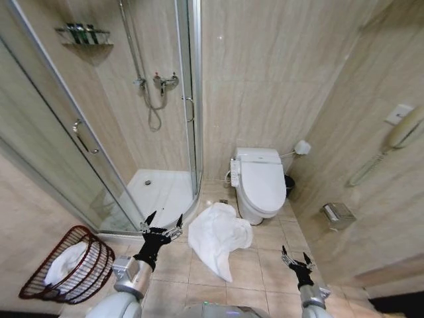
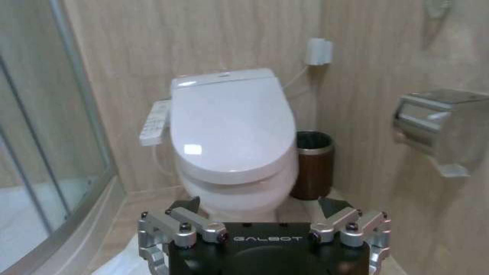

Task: Discard the used towel into the hamper.

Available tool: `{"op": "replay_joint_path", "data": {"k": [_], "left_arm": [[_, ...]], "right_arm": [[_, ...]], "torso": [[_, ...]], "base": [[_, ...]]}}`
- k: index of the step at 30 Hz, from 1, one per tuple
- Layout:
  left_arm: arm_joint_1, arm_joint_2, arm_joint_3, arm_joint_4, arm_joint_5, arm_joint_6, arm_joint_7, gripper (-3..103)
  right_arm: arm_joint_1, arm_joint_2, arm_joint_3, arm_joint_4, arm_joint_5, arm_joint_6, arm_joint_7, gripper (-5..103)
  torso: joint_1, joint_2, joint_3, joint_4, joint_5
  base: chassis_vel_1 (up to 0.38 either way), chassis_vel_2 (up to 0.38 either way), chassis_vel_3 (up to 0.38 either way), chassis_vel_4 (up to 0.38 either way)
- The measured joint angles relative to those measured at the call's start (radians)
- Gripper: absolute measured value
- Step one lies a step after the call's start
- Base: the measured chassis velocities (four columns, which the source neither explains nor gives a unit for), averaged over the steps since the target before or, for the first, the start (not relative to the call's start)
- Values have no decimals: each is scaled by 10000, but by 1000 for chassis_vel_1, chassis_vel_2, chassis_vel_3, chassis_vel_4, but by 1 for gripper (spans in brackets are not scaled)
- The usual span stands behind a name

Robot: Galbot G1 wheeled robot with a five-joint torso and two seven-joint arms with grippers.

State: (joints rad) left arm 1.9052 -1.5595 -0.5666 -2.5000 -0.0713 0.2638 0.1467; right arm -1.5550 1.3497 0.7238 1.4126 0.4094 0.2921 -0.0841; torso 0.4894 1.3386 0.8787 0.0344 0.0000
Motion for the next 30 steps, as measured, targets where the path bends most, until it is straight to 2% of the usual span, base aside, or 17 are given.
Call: {"op": "replay_joint_path", "data": {"k": [9, 15, 21, 22, 30], "left_arm": [[0, 0, 0, 0, 0, 0, 0, 100], [0, -1, 0, 0, -1, 0, 0, 100], [0, 2, -1, 0, 0, 0, 0, 100], [0, 2, 0, 0, 0, 0, 0, 100], [0, 0, 0, 0, 0, 0, 0, 100]], "right_arm": [[227, -315, 15, -337, 7, 90, -53, 100], [341, -438, 5, -736, 96, 185, -193, 100], [488, -440, -13, -994, 99, 251, -370, 100], [604, -439, -31, -1149, 99, 308, -452, 100], [671, -405, -29, -1437, 18, 755, -562, 100]], "torso": [[-171, -355, -187, 1, -2], [-335, -729, -395, 1, 1], [-367, -794, -436, -1, -6], [-385, -837, -459, 1, 6], [-501, -1088, -593, -1, -2]], "base": [[82, 90, 89, 91], [83, 78, 91, 97], [60, 69, 57, 59], [55, 56, 54, 44], [15, 14, 12, 13]]}}
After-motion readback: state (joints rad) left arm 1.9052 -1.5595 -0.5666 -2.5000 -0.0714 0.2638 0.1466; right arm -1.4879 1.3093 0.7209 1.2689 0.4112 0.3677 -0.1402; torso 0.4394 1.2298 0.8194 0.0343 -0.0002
